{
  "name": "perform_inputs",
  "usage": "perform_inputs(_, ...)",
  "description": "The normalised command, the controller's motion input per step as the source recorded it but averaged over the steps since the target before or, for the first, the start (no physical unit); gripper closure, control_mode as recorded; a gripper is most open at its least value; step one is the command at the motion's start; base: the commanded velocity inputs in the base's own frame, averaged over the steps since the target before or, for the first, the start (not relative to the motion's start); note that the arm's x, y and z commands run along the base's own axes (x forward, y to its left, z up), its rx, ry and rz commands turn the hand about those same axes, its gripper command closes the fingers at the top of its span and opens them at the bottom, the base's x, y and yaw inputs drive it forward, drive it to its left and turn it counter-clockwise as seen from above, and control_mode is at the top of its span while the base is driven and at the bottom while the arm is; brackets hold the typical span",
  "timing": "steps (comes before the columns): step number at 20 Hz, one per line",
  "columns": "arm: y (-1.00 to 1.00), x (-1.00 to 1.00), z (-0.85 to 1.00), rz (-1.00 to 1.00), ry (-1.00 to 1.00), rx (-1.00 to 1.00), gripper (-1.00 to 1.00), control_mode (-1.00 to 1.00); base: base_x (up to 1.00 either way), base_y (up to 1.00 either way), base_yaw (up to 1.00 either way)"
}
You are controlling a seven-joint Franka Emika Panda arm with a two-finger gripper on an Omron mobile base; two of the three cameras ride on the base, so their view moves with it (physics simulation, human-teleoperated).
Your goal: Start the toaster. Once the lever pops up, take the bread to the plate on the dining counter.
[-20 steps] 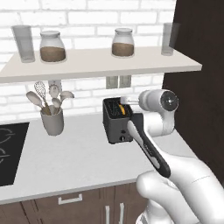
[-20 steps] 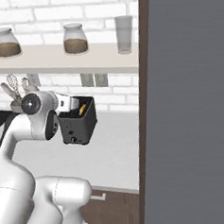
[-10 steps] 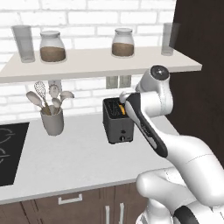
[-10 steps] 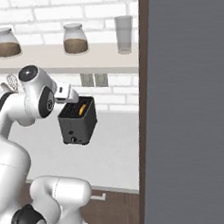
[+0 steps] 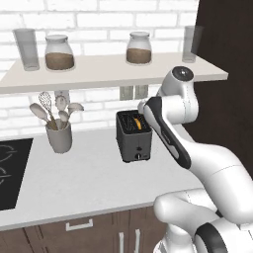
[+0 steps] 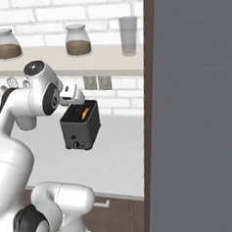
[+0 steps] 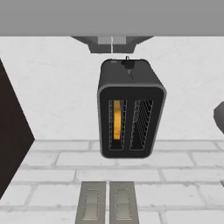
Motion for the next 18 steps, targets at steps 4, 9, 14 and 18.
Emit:
perform_inputs(4,0.0,0.0,0.0,0.0,0.0,0.0,-1.0,-1.0,0.0,0.0,0.0)
perform_inputs(9,0.0,0.0,0.0,0.0,0.0,0.0,-1.0,-1.0,0.0,0.0,0.0)
perform_inputs(14,0.0,0.0,0.0,0.0,0.0,0.0,-1.0,-1.0,0.0,0.0,0.0)
perform_inputs(18,0.0,0.0,0.0,0.0,0.0,0.0,-1.0,-1.0,0.0,0.0,0.0)
